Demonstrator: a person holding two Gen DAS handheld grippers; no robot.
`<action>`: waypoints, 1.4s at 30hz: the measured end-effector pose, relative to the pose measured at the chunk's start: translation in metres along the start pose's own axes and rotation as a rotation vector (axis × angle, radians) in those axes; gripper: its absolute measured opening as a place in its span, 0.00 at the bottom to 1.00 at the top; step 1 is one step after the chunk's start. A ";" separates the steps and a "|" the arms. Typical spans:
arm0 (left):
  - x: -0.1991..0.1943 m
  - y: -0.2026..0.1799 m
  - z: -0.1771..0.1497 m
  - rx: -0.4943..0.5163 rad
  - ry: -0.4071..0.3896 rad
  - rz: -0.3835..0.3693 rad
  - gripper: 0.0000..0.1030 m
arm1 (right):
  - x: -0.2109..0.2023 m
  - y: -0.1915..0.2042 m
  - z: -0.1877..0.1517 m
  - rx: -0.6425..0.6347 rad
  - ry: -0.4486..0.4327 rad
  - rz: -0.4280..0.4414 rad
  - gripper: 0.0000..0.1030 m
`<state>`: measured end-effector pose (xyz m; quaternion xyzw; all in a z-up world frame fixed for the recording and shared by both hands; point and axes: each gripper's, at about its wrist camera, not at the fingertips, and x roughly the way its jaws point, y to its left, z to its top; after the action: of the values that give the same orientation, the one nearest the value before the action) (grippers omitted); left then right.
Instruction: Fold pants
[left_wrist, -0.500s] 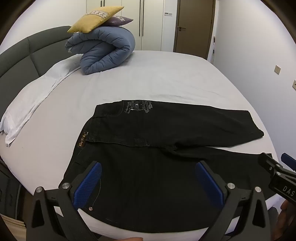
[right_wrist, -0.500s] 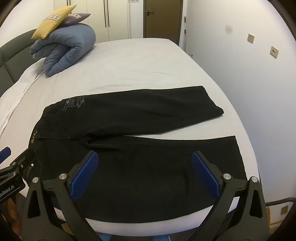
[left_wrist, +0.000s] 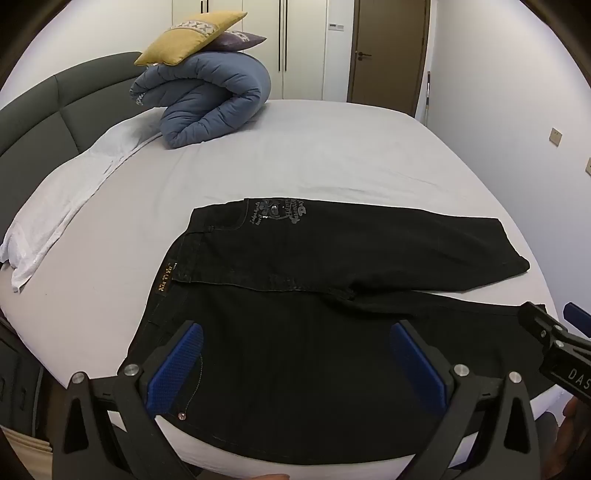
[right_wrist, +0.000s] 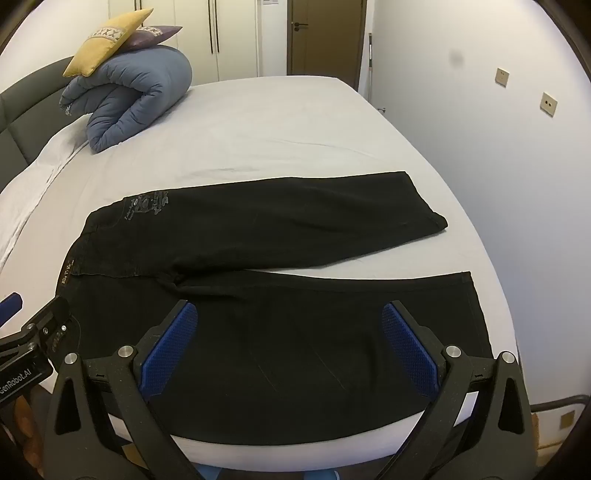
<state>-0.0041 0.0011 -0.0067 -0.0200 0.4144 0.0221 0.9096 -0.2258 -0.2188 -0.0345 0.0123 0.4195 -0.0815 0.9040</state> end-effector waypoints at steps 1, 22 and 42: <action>0.001 0.000 0.002 -0.002 0.003 0.000 1.00 | 0.000 0.001 0.000 0.001 0.000 -0.001 0.99; 0.003 0.004 -0.001 -0.007 0.007 -0.001 1.00 | 0.003 0.004 -0.004 -0.008 0.010 0.014 0.99; 0.003 0.005 -0.002 -0.004 0.007 0.000 1.00 | 0.002 0.009 -0.007 -0.001 0.006 0.022 0.99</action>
<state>-0.0043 0.0063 -0.0106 -0.0219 0.4178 0.0230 0.9080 -0.2279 -0.2094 -0.0409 0.0166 0.4221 -0.0712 0.9036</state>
